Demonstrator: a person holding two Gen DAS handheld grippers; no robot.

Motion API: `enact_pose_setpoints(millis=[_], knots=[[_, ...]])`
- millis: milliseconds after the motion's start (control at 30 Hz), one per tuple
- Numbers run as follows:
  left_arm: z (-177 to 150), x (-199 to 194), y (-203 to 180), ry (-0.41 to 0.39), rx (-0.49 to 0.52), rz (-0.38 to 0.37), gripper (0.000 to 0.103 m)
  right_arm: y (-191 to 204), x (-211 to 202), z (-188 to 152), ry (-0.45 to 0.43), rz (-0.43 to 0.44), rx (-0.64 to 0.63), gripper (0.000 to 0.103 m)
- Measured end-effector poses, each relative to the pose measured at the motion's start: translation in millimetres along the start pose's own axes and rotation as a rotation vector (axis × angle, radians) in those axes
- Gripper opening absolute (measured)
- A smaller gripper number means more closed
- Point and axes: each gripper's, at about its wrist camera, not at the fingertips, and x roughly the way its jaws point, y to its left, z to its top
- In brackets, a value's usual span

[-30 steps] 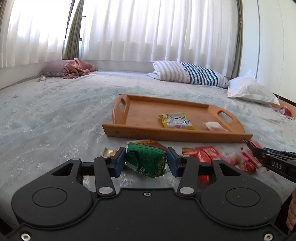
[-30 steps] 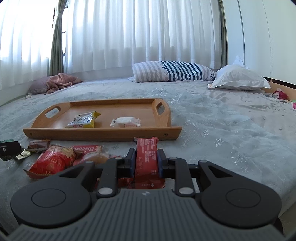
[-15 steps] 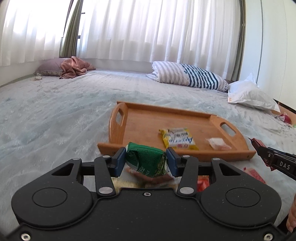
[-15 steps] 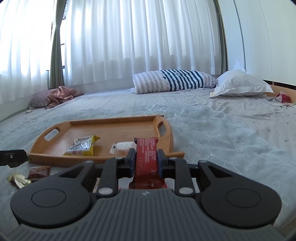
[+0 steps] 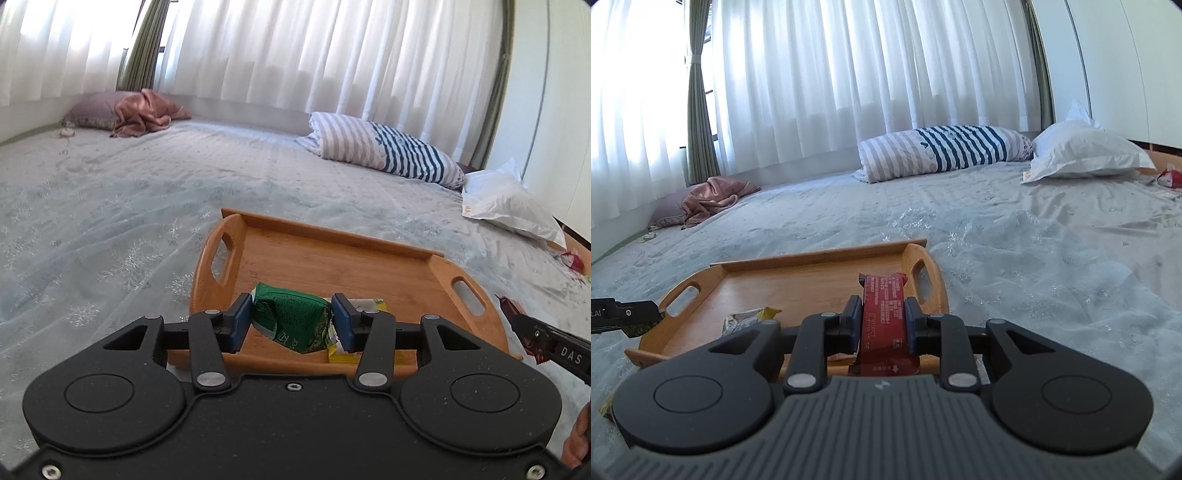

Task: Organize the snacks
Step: 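Carry the green bag and red bar onto the tray and open both tools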

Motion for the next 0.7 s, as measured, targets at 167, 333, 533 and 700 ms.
enact_pose_setpoints(millis=[167, 333, 533, 700], knots=[[3, 27, -2, 0.032, 0.002, 0.030, 0.044, -6, 24, 6, 0.046, 0.020, 0.014, 0.028], [6, 51, -3, 0.056, -0.007, 0.059, 0.044, -11, 47, 8, 0.085, 0.017, 0.032, 0.028], [5, 66, -4, 0.075, -0.011, 0.083, 0.044, -9, 63, 4, 0.113, 0.013, 0.019, 0.029], [2, 74, -5, 0.090, -0.010, 0.089, 0.044, -7, 70, 1, 0.125, 0.014, 0.018, 0.029]])
